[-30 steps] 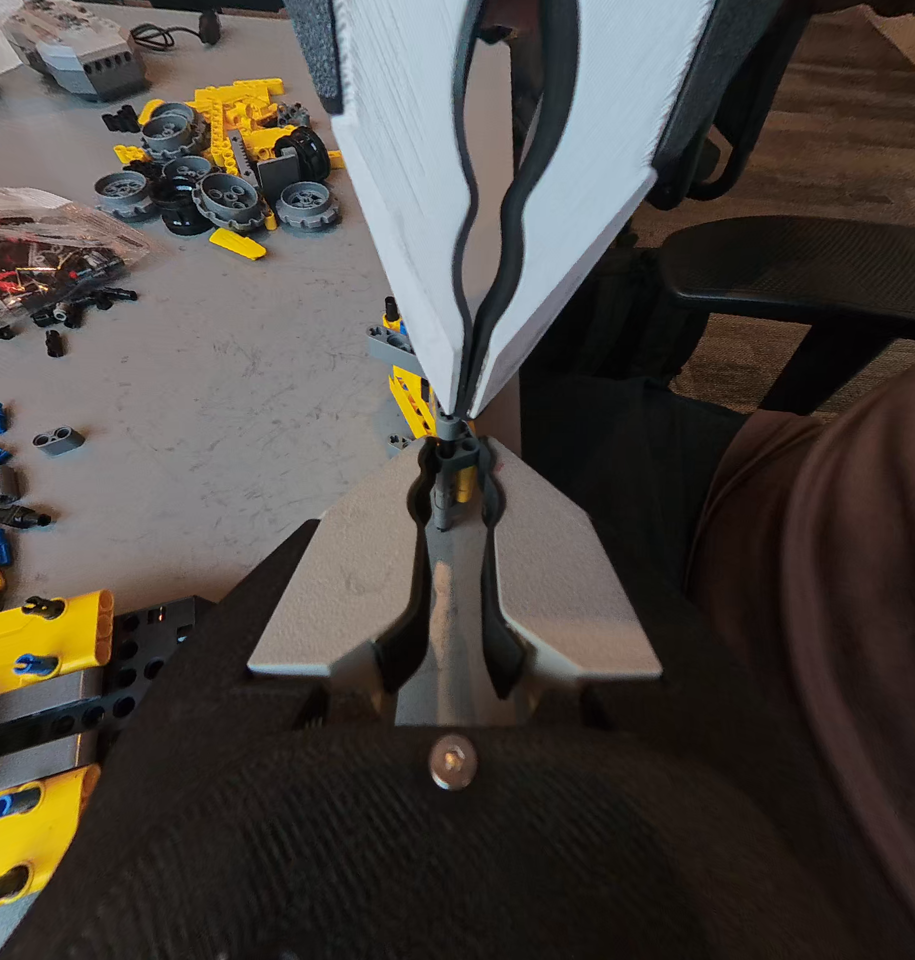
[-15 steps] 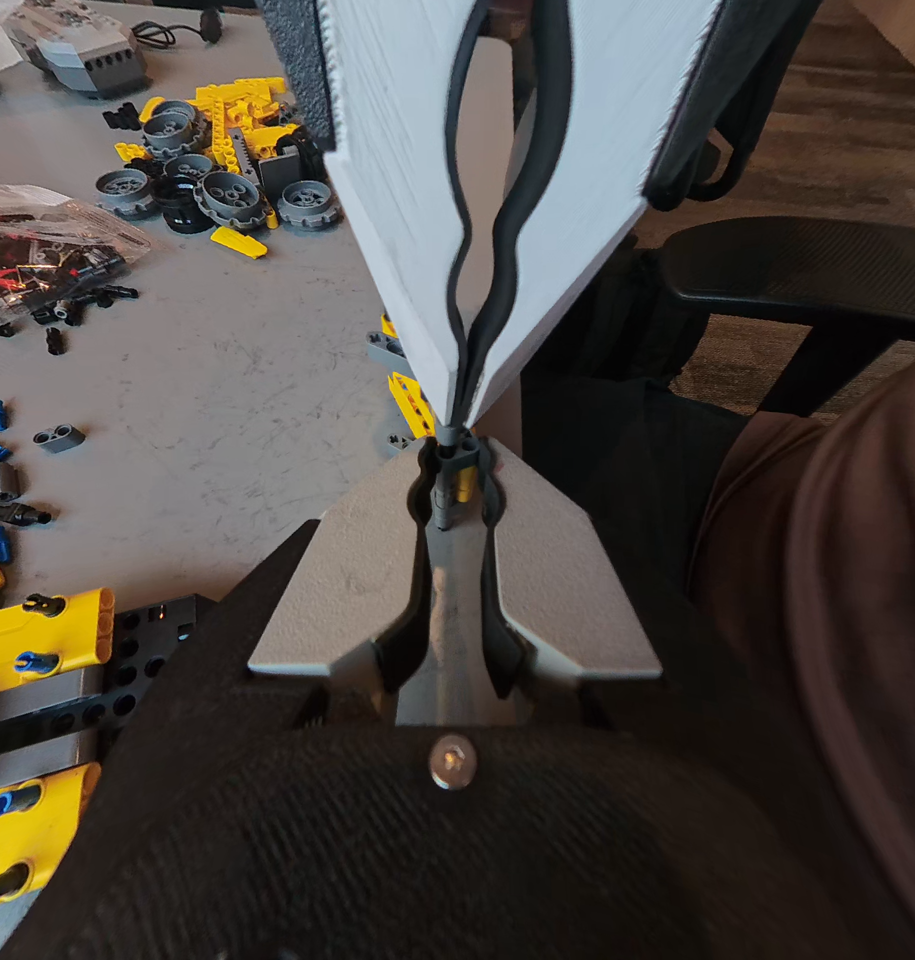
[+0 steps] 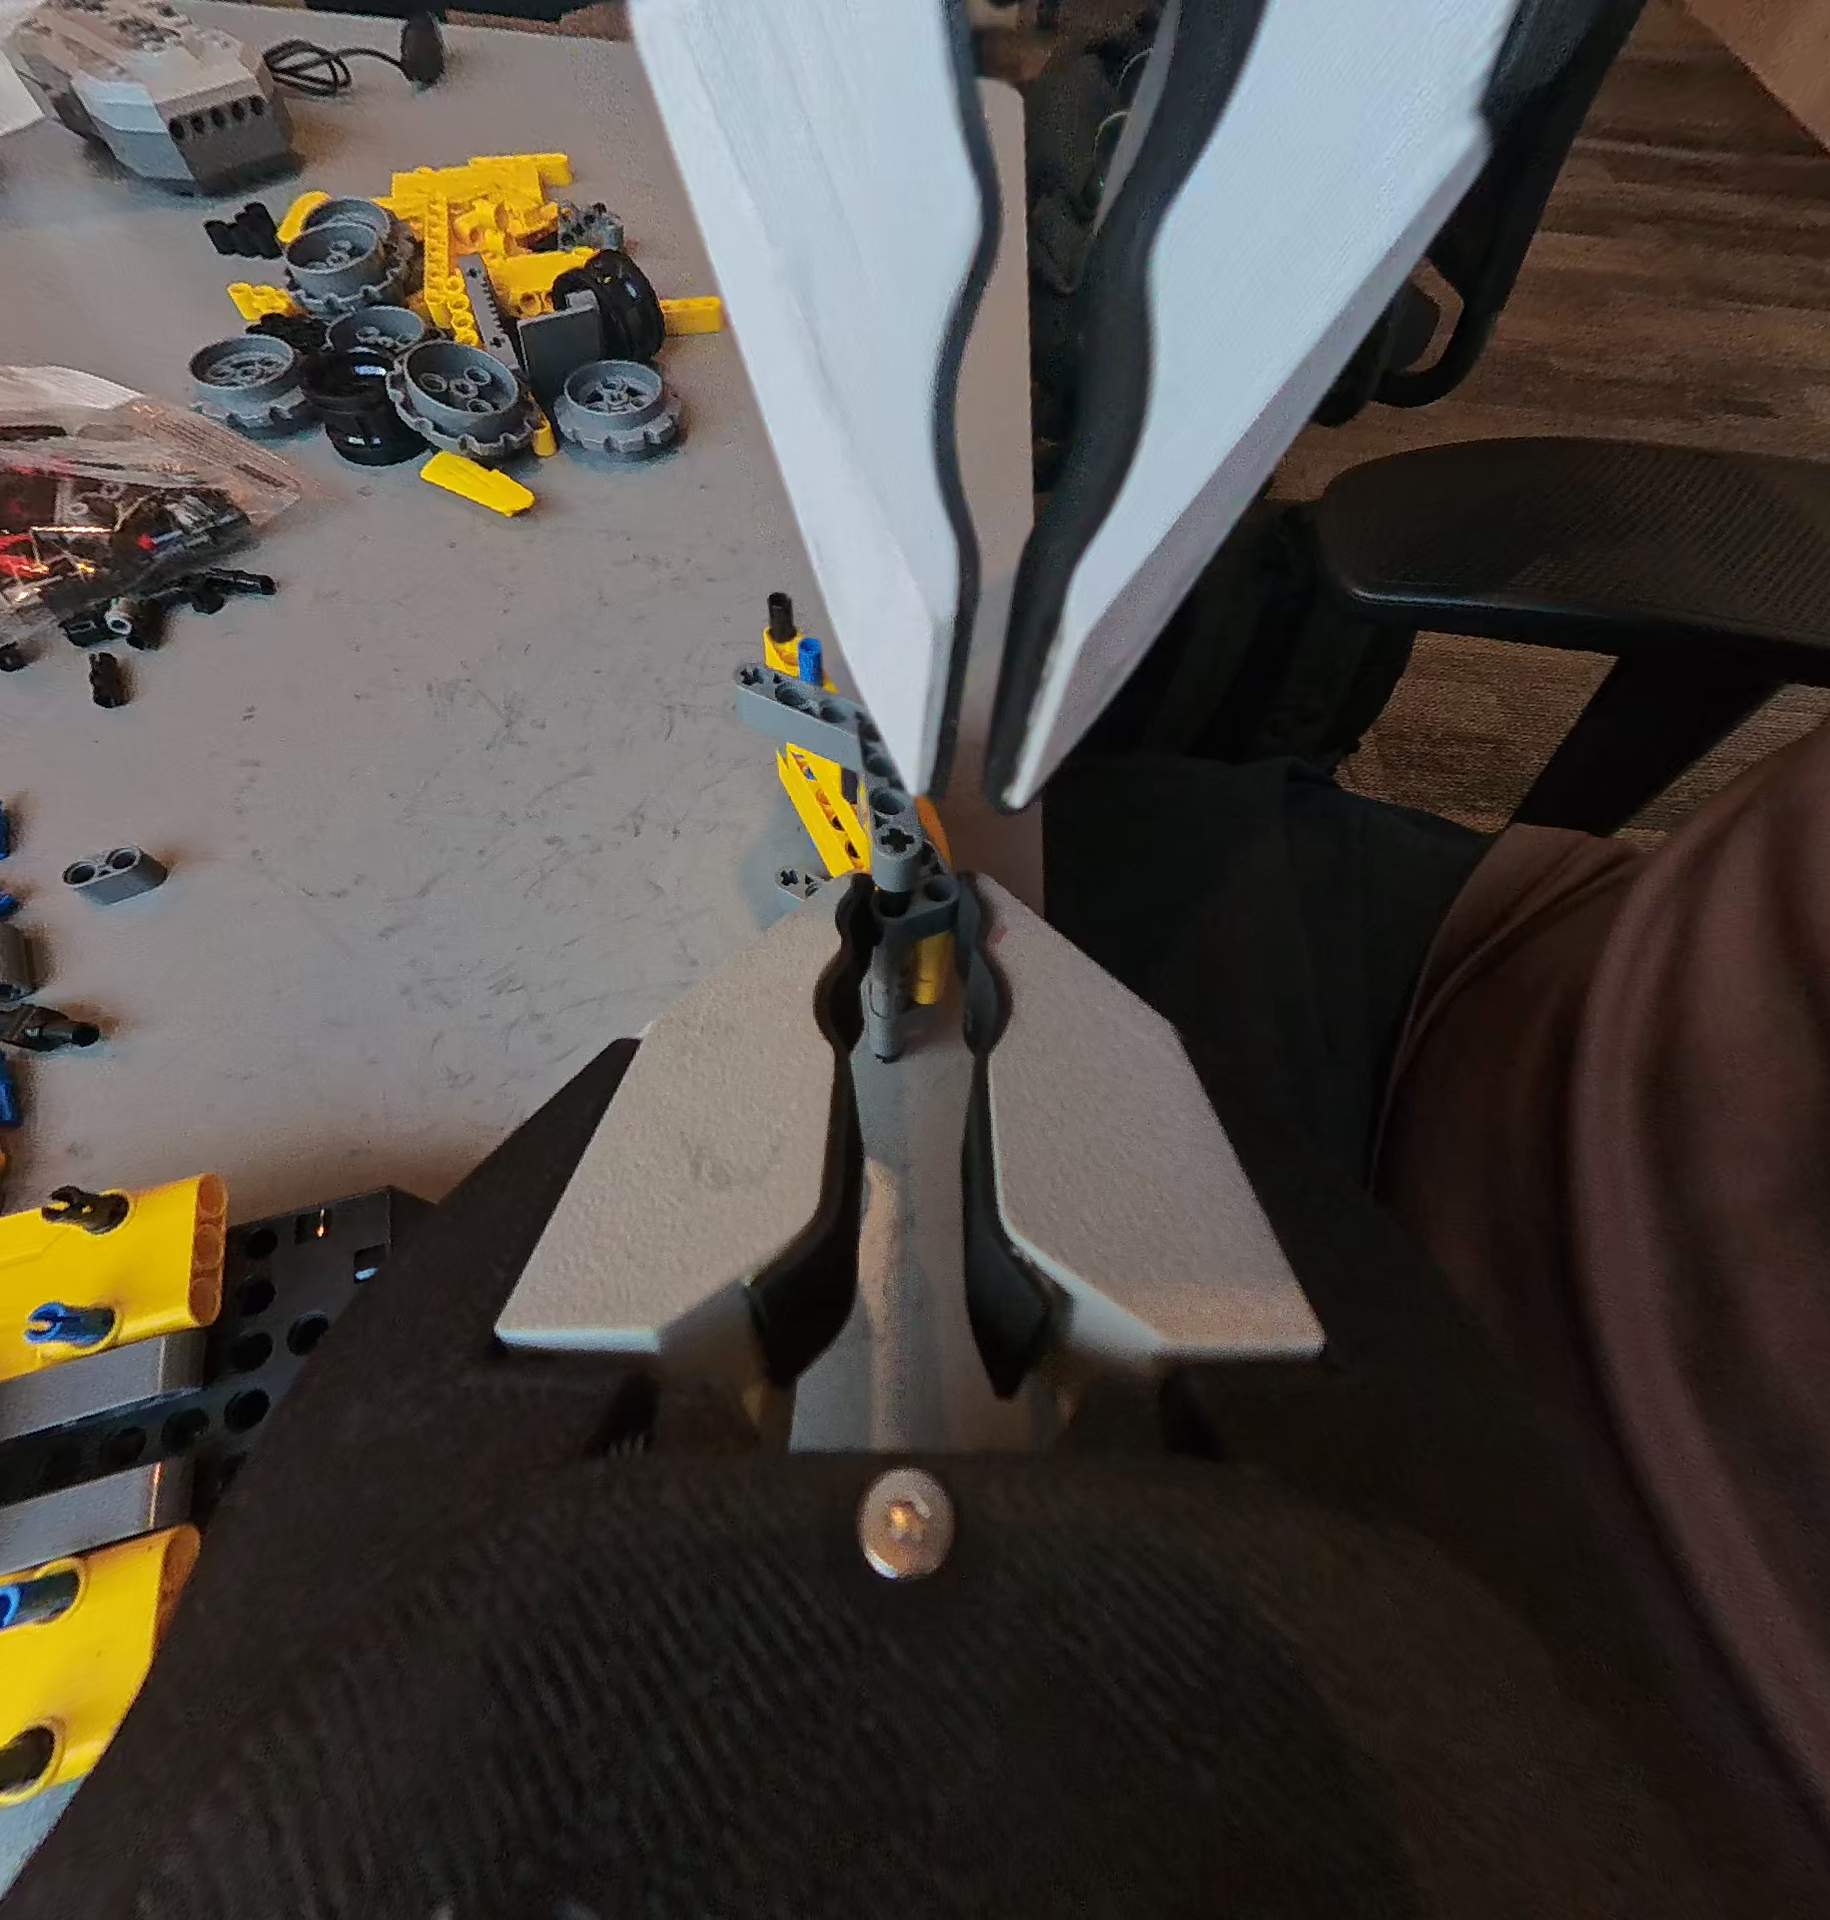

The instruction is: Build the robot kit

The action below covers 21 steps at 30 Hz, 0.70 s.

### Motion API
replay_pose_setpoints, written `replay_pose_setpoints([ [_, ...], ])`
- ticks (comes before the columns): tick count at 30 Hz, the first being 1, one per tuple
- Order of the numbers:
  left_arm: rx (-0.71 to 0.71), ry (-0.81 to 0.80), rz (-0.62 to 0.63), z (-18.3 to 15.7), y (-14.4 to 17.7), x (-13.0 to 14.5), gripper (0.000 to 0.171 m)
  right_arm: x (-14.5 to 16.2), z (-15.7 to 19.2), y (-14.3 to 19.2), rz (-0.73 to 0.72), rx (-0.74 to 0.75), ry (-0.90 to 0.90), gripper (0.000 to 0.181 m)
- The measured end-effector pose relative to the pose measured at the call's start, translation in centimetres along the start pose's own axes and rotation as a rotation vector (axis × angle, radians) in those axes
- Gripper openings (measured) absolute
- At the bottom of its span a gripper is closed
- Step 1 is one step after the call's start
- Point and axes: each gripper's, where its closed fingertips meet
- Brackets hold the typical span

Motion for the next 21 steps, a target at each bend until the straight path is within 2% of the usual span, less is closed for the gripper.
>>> replay_pose_setpoints([
  [1,0.001,0.000,0.000,0.0,0.0,0.0,0.012,0.0,-0.3,0.1,0.003,0.010,-0.012,0.017],
  [2,0.001,-0.002,0.000,0.0,0.0,0.0,0.012,0.4,-0.7,-0.1,0.026,0.034,-0.009,0.023],
  [6,0.001,-0.004,0.000,0.0,0.0,0.0,0.012,1.1,-0.7,-0.8,0.074,0.047,0.037,0.010],
  [11,0.002,-0.010,0.001,-0.1,0.0,0.0,0.012,2.3,-1.0,-2.0,0.171,0.061,0.057,0.010],
  [21,0.003,0.000,0.000,0.0,0.0,0.0,0.012,1.8,-0.8,-1.4,0.171,0.046,0.044,0.000],
])
Point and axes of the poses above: each gripper's, where its closed fingertips meet, y back along the fingers, x out of its underside, z = x × y across the jaws, and after that the axes turned 14 degrees about -y, right-handed
